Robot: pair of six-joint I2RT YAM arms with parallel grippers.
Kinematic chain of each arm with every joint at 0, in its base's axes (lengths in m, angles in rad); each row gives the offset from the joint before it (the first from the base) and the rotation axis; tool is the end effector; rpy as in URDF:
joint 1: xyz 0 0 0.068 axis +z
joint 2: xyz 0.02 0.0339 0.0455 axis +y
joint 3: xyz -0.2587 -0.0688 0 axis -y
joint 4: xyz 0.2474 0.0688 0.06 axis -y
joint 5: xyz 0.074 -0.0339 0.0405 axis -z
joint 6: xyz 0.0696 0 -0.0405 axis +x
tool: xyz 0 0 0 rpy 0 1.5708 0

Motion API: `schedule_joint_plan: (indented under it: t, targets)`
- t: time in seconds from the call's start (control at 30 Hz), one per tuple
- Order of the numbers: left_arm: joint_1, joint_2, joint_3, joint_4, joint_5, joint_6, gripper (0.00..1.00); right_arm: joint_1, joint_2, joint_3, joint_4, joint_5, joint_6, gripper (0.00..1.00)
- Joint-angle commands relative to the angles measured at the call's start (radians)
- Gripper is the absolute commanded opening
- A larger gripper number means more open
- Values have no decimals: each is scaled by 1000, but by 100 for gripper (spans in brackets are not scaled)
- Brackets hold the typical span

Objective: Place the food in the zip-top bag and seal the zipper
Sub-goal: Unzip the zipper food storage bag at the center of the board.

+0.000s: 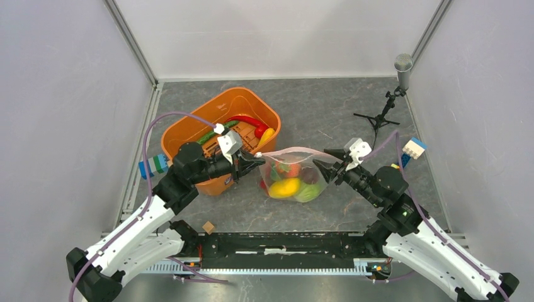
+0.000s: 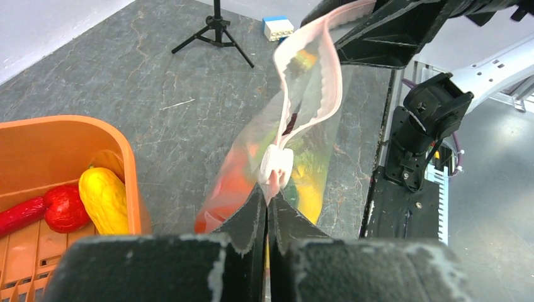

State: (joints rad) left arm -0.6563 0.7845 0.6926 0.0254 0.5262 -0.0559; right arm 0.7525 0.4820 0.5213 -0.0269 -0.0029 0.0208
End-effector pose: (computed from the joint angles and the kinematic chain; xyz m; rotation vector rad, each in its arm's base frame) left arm 0.1551 -0.1636 0.3244 0.8945 1.4687 -0.9649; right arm 0.1307 0.1226 0.3049 -0.5713 1.4849 0.6096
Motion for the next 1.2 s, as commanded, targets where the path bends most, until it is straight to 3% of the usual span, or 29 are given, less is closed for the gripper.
schedule_joint_plan:
  t: [0.0, 0.1, 0.2, 0.3, 0.57, 0.97, 1.17]
  targets:
    - [6, 4, 31, 37, -48, -17, 2, -1, 48, 164, -41, -70, -53, 64]
    - [6, 23, 63, -14, -82, -4, 2, -1, 78, 281, -132, -145, -98, 83]
    - [6, 29, 77, -21, -84, -5, 2, -1, 170, 428, -253, -305, -127, 91]
    - [6, 40, 92, -17, -59, -7, 2, 1, 309, 510, -264, -487, -141, 93]
    - [6, 66, 133, -21, -25, -15, 2, 65, 534, 593, -147, -550, -171, 80]
    - [6, 86, 143, -58, 36, -2, 2, 124, 640, 610, -20, -506, -203, 55]
    - [6, 90, 143, -59, 58, -2, 2, 126, 671, 618, -10, -492, -212, 51]
